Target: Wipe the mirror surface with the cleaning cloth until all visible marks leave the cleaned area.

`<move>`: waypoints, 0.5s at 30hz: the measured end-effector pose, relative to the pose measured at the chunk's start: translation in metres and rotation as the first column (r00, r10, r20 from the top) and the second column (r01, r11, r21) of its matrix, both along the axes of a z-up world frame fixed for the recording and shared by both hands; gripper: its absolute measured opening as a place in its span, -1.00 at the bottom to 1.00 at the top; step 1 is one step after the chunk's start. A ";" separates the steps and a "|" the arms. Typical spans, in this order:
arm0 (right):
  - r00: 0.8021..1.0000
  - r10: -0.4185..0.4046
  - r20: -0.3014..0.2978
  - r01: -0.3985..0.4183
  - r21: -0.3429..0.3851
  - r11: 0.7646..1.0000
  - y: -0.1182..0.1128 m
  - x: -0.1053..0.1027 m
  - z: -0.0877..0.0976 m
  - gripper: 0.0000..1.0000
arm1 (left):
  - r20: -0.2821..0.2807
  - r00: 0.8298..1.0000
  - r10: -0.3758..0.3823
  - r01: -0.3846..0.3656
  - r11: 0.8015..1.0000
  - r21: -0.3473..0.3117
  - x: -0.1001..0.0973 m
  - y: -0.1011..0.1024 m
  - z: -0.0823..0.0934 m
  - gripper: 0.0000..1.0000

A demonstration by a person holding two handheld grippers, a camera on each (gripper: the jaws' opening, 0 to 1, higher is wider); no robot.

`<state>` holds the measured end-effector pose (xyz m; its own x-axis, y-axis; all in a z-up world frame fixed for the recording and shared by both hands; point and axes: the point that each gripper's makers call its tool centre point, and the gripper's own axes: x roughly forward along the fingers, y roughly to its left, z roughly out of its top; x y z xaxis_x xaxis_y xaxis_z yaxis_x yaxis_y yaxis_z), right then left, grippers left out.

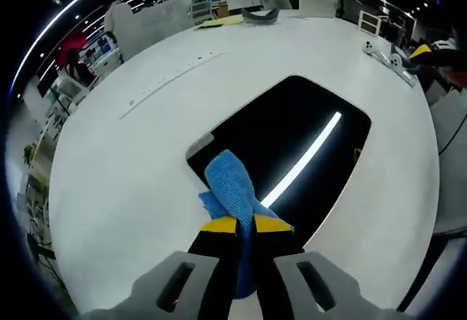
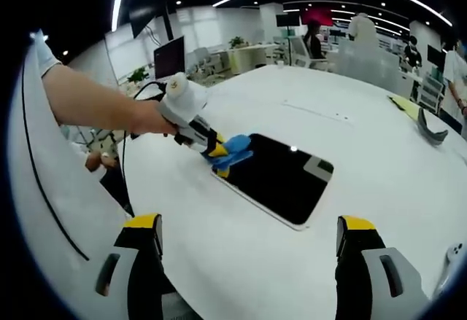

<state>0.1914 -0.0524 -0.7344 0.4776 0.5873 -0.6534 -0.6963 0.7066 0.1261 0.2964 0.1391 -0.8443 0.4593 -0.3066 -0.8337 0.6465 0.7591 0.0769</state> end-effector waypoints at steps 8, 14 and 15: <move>1.000 0.013 0.011 -0.013 0.004 1.000 -0.001 -0.001 0.003 0.99 | -0.004 1.000 0.008 -0.008 1.000 0.003 -0.010 -0.001 0.000 -0.94; 1.000 0.018 0.012 -0.018 0.006 1.000 -0.002 -0.003 0.003 0.99 | -0.005 1.000 0.011 -0.011 1.000 0.006 -0.015 -0.001 0.000 -0.94; 1.000 0.019 0.012 -0.019 0.007 1.000 -0.002 -0.003 0.003 0.99 | -0.005 1.000 0.011 -0.011 1.000 0.006 -0.015 -0.001 0.000 -0.94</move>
